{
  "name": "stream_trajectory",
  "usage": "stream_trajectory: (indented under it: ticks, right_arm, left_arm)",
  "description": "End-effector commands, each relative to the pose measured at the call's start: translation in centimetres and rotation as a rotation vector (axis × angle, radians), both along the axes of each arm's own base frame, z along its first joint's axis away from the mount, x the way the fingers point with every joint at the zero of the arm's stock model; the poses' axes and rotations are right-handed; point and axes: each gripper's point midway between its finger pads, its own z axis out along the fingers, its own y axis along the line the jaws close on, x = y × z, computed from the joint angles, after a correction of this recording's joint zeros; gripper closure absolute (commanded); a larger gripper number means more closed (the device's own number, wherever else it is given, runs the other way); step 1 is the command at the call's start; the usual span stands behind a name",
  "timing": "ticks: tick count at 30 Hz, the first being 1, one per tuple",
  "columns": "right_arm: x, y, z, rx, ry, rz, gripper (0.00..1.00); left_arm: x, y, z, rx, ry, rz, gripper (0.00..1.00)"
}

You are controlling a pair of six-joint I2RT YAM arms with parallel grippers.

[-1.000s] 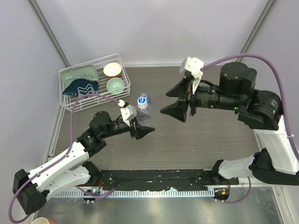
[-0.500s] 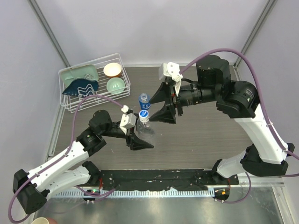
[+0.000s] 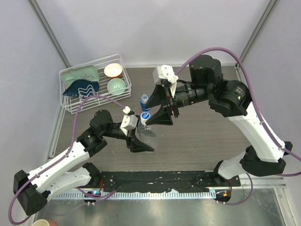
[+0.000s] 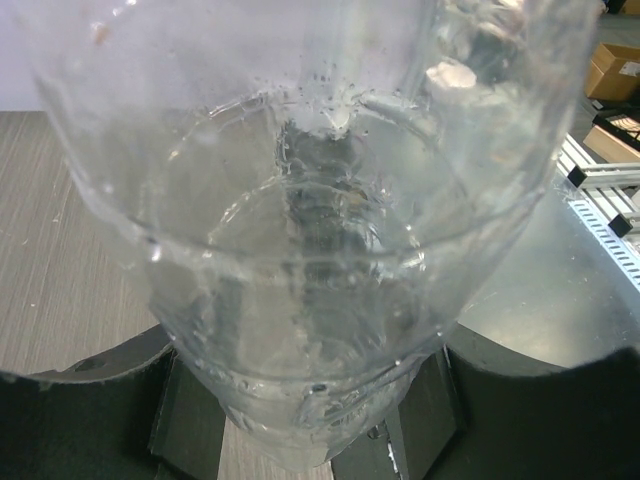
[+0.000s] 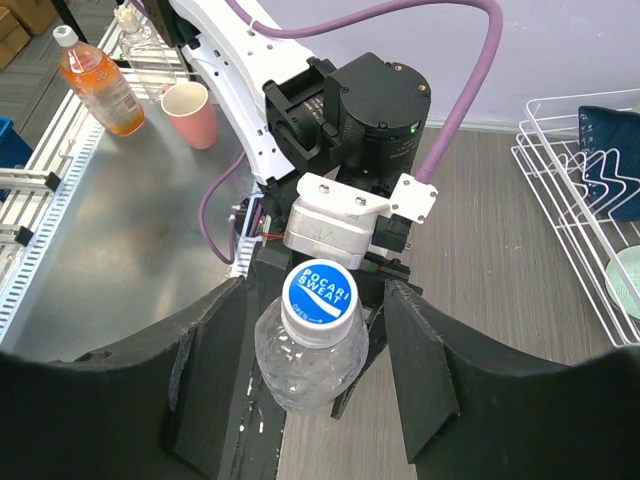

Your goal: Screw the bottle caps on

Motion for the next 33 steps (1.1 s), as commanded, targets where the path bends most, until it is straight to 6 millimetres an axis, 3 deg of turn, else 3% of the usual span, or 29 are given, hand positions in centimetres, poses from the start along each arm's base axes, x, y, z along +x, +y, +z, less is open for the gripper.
stream_trajectory:
  ticks: [1, 21, 33]
  right_arm:
    - [0.0, 0.5, 1.4, 0.062, -0.032, 0.032, 0.38]
    - [0.5, 1.0, 0.1, 0.038, 0.017, 0.041, 0.45]
    - [0.7, 1.2, -0.9, 0.011, 0.053, 0.042, 0.79]
  left_arm:
    - [-0.1, 0.1, 1.7, -0.03, -0.039, -0.013, 1.0]
    - [0.2, 0.1, 2.2, -0.032, -0.045, 0.01, 1.0]
    - [1.0, 0.0, 2.6, -0.036, -0.047, 0.052, 1.0]
